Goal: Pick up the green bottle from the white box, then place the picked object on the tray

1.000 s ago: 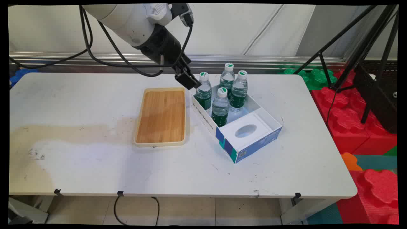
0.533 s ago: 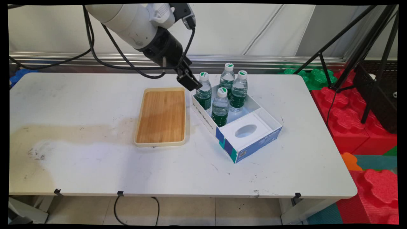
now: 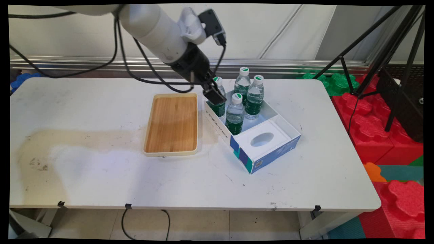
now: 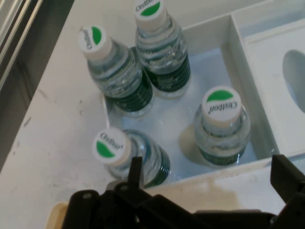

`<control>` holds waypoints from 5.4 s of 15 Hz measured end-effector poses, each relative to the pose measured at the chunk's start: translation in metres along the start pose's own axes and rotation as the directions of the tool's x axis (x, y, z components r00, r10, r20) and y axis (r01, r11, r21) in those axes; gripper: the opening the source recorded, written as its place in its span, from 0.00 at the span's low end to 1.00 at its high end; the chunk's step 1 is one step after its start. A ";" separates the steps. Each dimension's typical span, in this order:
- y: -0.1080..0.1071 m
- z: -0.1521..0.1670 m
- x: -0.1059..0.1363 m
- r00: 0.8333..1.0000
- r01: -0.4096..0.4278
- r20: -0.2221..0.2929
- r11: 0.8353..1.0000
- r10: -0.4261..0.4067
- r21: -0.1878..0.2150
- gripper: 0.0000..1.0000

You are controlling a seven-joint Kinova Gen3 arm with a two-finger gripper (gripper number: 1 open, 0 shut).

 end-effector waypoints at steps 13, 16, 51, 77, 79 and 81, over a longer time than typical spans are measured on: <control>0.018 0.101 0.017 0.997 0.077 0.028 0.996 -0.076 -0.038 1.00; 0.020 0.113 0.016 0.995 0.094 0.036 0.995 -0.092 -0.035 1.00; -0.018 -0.079 -0.058 0.981 0.193 -0.021 0.950 -0.194 0.247 0.00; -0.117 0.088 -0.087 0.980 0.163 0.084 0.967 -0.182 0.196 0.00; -0.118 0.089 -0.089 0.979 0.166 0.085 0.967 -0.185 0.195 1.00; -0.119 0.088 -0.091 0.979 0.167 0.085 0.966 -0.186 0.196 1.00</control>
